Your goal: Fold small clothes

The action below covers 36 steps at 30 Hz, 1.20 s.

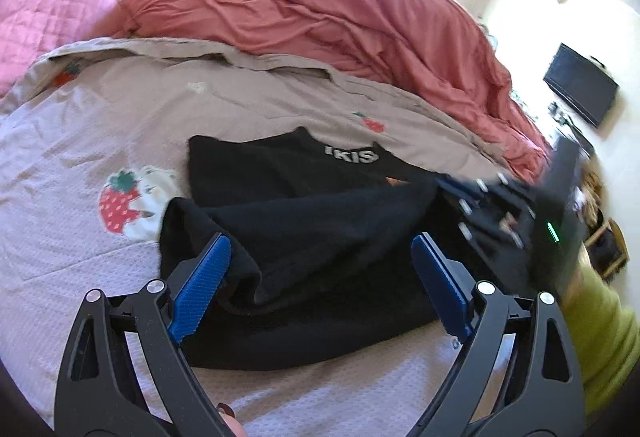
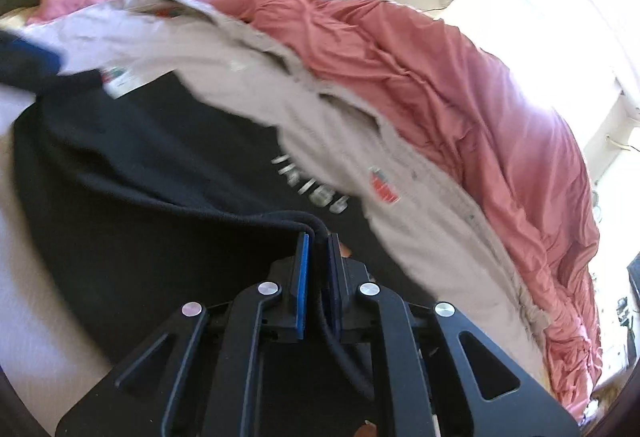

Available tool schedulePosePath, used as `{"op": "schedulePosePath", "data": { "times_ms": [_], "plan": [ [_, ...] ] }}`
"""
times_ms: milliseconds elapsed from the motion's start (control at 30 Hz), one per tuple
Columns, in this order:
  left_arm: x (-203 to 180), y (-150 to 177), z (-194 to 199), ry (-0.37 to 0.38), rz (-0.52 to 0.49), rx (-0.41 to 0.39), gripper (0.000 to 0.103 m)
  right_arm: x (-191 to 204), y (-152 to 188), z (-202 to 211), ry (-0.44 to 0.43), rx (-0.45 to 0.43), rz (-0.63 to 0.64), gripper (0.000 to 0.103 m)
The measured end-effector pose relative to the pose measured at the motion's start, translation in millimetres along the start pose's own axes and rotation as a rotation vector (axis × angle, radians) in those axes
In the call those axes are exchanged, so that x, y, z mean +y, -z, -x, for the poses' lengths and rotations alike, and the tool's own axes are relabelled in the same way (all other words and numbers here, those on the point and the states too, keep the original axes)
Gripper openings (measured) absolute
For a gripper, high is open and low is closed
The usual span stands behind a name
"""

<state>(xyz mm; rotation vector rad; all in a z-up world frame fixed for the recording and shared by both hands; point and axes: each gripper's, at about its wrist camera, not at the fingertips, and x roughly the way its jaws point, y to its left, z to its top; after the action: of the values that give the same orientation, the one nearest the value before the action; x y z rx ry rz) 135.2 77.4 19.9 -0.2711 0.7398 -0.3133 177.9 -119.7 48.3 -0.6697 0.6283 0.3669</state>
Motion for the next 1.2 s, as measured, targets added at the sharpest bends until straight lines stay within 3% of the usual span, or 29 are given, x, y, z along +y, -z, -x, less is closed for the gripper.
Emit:
{"op": "schedulePosePath", "data": {
  "times_ms": [100,267,367,467,533,633,733,800,833,900,967,1067,1133,1200],
  "plan": [
    [-11,4,-8,0.010,-0.057,0.022,0.085,-19,-16,-30,-0.011,0.035,-0.089,0.008],
    [-11,9,-25,0.000,-0.066,0.071,0.085,-48,-15,-77,-0.033,0.160,-0.286,0.017],
    [-6,9,-26,0.018,-0.048,0.092,0.086,-66,-3,-85,-0.058,0.178,-0.408,0.031],
    [0,6,-22,0.020,-0.047,0.111,0.087,-77,12,-71,-0.059,0.156,-0.475,0.038],
    [8,5,-21,-0.002,-0.026,0.127,0.087,-81,23,-50,-0.066,0.117,-0.502,0.050],
    [24,2,-18,-0.004,0.033,0.144,0.087,-80,36,-23,-0.091,0.073,-0.520,0.055],
    [29,5,-23,0.015,0.055,0.181,0.087,-69,43,-3,-0.167,0.055,-0.503,0.055],
    [27,9,-32,-0.006,0.048,0.215,0.087,-56,44,6,-0.198,0.056,-0.461,0.056],
    [23,9,-37,-0.029,0.031,0.212,0.087,-46,45,11,-0.202,0.056,-0.426,0.061],
    [21,8,-42,-0.048,0.018,0.195,0.079,-35,46,15,-0.194,0.060,-0.389,0.066],
    [20,1,-45,-0.037,0.026,0.168,0.048,-26,48,18,-0.195,0.060,-0.367,0.066],
    [28,-15,-53,-0.035,0.050,0.133,0.028,-22,53,17,-0.215,0.074,-0.378,0.066],
    [41,-29,-60,-0.032,0.109,0.101,0.021,-22,56,14,-0.219,0.087,-0.398,0.066],
    [60,-44,-68,-0.052,0.189,0.066,0.021,-22,58,11,-0.224,0.100,-0.409,0.066]
  ]
}}
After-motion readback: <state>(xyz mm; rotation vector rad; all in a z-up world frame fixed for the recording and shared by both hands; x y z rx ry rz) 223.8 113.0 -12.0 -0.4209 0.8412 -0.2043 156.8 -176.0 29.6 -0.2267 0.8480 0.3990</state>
